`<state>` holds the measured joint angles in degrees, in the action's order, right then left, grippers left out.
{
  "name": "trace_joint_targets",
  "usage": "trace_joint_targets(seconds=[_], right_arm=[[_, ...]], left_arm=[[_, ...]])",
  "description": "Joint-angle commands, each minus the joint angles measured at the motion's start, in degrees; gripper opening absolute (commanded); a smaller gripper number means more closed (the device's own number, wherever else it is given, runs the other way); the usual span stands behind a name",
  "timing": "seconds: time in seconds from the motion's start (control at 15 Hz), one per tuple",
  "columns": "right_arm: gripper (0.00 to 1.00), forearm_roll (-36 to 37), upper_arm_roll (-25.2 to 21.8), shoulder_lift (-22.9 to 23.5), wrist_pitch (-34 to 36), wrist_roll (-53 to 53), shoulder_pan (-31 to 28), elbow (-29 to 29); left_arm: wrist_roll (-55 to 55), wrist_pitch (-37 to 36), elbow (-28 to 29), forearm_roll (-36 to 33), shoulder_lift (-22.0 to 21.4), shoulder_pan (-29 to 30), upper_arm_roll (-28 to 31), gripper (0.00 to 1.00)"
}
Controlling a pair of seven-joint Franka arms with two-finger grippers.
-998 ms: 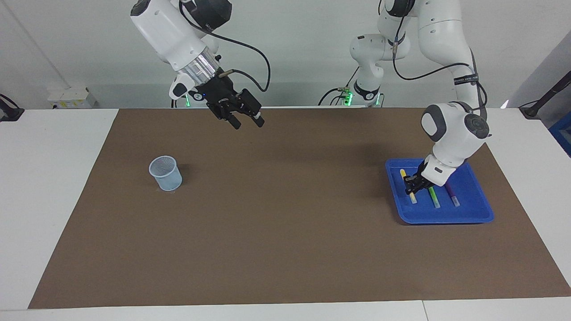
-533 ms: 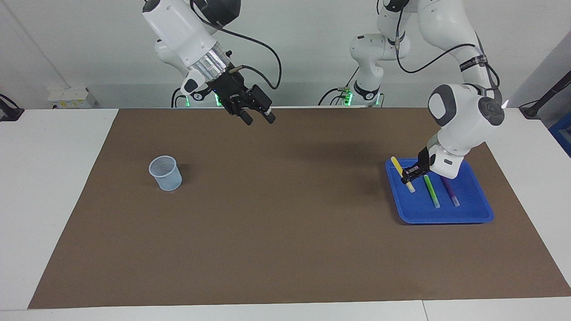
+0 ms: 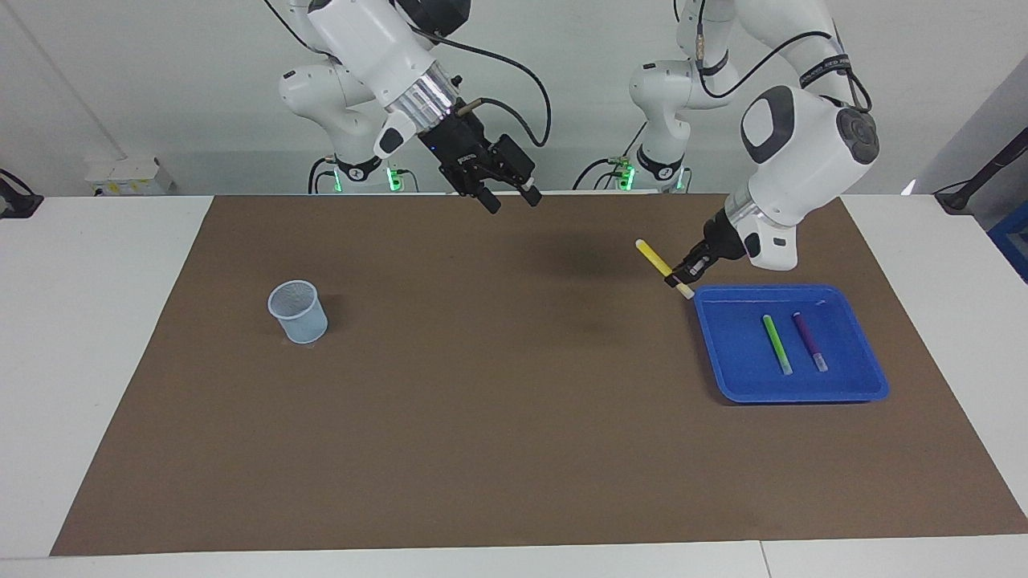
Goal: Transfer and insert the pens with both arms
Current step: 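Bring the yellow pen toward the right gripper and grasp its tip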
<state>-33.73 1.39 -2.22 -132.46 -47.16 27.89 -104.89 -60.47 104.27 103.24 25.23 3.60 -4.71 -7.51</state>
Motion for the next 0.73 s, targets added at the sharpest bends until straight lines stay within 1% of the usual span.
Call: trace_joint_targets(seconds=[0.0,0.2,0.33,0.47,0.67], right_arm=[[1.00,-1.42,-0.16,0.11,-5.68,0.49,4.44,-3.21],[1.00,-0.99,-0.16,0.37,-6.75,1.97,5.51,-4.10],[1.00,-0.90,-0.16,0.72,-6.75,2.68,6.82,-4.10],[1.00,-0.81,-0.16,0.99,-7.36,2.68,7.18,-3.75],[1.00,-0.72,-0.16,1.25,-10.79,2.60,7.97,-3.48]], left_arm=[[-10.34,-0.91,1.17,4.12,-3.06,-1.27,0.65,0.00],[-18.44,-0.47,1.34,7.46,-3.69,-2.32,0.39,0.00],[-21.52,0.06,1.43,10.17,-3.69,-2.41,0.30,0.00],[-21.98,0.15,2.48,13.95,-4.21,-2.33,0.30,0.00],[-21.62,2.95,6.08,20.37,-5.88,-1.88,0.39,0.00]])
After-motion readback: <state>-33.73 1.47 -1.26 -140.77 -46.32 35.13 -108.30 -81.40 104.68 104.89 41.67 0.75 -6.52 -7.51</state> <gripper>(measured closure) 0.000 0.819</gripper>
